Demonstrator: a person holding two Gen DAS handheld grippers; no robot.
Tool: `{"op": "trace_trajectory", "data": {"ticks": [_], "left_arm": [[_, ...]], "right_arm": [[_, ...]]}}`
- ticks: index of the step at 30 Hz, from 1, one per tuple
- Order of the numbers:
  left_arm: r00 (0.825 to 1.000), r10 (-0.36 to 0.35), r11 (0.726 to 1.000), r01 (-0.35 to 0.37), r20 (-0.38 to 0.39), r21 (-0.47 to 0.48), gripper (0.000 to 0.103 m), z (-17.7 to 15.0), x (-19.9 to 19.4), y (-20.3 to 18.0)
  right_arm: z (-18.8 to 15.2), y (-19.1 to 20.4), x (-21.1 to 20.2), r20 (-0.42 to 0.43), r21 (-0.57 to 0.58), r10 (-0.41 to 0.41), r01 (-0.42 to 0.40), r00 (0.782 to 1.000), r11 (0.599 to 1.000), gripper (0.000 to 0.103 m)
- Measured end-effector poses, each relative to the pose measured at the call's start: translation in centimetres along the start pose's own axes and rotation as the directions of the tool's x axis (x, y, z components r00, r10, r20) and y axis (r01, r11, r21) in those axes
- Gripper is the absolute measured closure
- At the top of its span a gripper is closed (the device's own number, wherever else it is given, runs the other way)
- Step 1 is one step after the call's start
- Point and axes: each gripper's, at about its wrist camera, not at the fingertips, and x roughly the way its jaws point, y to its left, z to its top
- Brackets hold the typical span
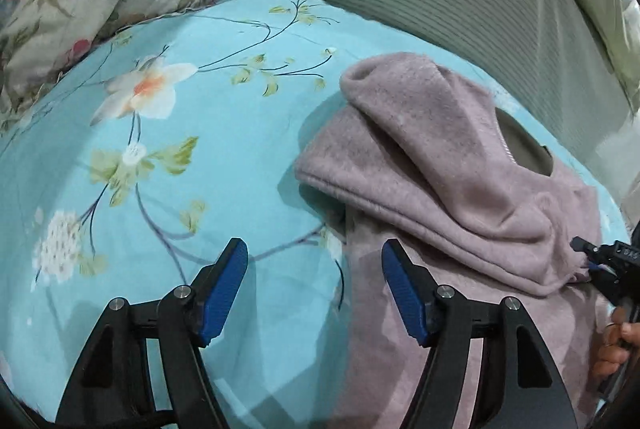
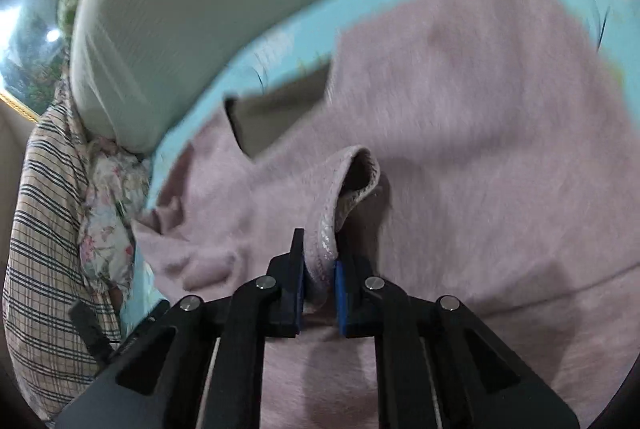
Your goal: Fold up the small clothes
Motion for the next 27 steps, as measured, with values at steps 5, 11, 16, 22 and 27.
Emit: {"op": "trace_trajectory", "data": {"ticks": [5, 11, 16, 22, 27], "left_arm": [[1.0, 0.003, 0.999, -0.002, -0.015, 0.032, 0.036, 0.9, 1.7, -1.2], [1.0, 0.003, 0.998, -0.003, -0.003, 0.059, 0.04, 1.9, 3.0, -3.5], [0.997, 0.078, 0.993, -0.078, 0.0, 0.089, 0.071, 1.4, 3.5, -4.1], [1.0, 0.026, 0.999, -0.027, 0.015, 0.04, 0.071, 0.7, 2.7, -2.0], [1.0, 0.009, 1.0, -0.009, 0.03, 0.013, 0.068, 0.3, 2.4, -1.6]], "right_arm": [[2.2, -1.5, -7.2, 0.191, 0.001, -0.046, 0.046, 0.981, 0.999, 0.092], [2.3, -6.4, -8.8, 0.178, 0.066, -0.184, 0.175, 0.967, 0.982, 0.092], [1.3, -7.3, -7.6, 0.122, 0.053, -0.316, 0.312, 0.941, 0.949, 0.082], [-0.1, -2.3, -10.7, 0.303, -0.038, -0.404, 0.434, 0.863, 0.9, 0.043], [-0.3, 5.8, -6.5, 0.192, -0.327, -0.18, 0.235, 0.965, 0.915, 0.04]]}}
